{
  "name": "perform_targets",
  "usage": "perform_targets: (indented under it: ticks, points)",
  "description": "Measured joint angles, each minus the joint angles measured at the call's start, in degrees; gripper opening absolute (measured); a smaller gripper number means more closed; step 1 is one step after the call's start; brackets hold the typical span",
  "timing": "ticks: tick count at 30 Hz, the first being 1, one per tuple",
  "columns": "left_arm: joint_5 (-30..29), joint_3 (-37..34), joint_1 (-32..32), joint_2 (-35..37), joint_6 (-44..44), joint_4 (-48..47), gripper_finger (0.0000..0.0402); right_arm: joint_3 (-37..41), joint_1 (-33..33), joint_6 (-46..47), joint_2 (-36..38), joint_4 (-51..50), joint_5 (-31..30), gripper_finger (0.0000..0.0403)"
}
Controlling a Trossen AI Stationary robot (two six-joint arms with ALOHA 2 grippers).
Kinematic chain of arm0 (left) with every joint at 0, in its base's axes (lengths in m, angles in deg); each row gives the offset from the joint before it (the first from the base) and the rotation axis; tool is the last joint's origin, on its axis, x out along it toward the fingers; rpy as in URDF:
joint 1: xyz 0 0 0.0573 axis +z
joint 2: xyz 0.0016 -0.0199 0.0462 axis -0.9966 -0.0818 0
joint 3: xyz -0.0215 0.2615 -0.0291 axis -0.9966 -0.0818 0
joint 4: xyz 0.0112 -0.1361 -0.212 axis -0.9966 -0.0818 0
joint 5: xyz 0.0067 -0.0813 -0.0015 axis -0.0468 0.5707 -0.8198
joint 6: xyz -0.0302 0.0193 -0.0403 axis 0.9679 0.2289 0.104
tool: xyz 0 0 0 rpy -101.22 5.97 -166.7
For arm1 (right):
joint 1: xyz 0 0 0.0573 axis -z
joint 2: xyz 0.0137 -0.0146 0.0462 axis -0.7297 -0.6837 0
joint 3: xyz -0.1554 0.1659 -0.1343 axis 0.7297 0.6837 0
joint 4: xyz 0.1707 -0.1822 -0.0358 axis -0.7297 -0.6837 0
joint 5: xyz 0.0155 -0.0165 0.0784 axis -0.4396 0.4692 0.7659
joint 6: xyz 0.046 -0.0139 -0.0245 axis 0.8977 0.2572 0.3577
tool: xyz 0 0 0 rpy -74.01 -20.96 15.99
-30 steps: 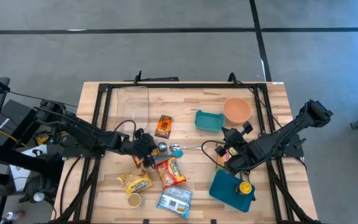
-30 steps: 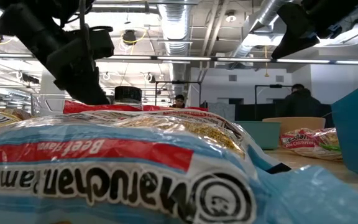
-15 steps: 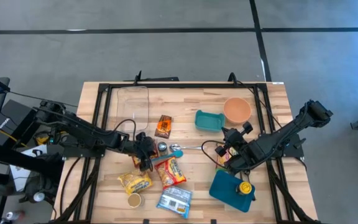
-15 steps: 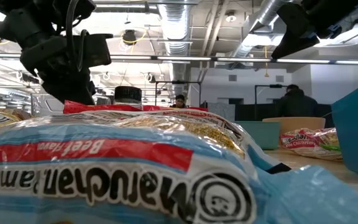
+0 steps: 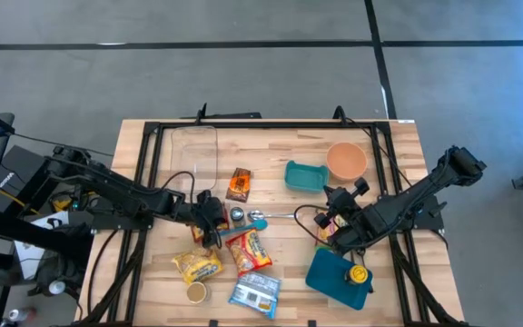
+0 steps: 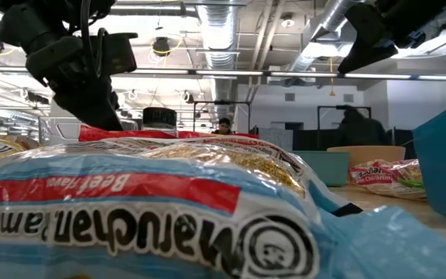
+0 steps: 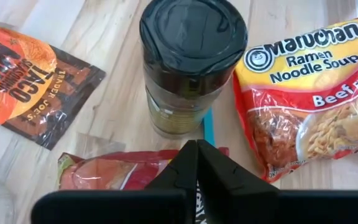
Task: Pick & Place Food Item
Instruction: Put the black seasoning bottle into the blue bin
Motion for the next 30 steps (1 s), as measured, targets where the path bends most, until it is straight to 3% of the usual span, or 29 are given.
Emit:
perform_targets:
  ticks: [5, 15, 19, 23, 30]
  points:
    - [-0.1, 0.0, 0.2, 0.0, -0.1, 0.0, 0.0042, 0.0, 0.0, 0.0, 0.0, 0.2, 0.0, 0.0]
    - [-0.1, 0.0, 2.7, 0.0, -3.2, 0.3, 0.0226, 0.0, 0.0, 0.0, 0.0, 0.3, 0.2, 0.0]
    - [-0.1, 0.0, 2.5, 0.0, -5.1, 2.6, 0.0279, 0.0, 0.0, 0.0, 0.0, 0.3, 0.3, 0.0]
    - [-0.1, 0.0, 2.5, -1.0, -5.9, 4.6, 0.0301, 0.0, 0.0, 0.0, 0.0, 0.3, 0.3, 0.0]
    - [0.4, 0.0, 2.4, -8.1, -6.1, 11.1, 0.0299, 0.0, 0.0, 0.0, 0.0, 0.4, 0.4, 0.0]
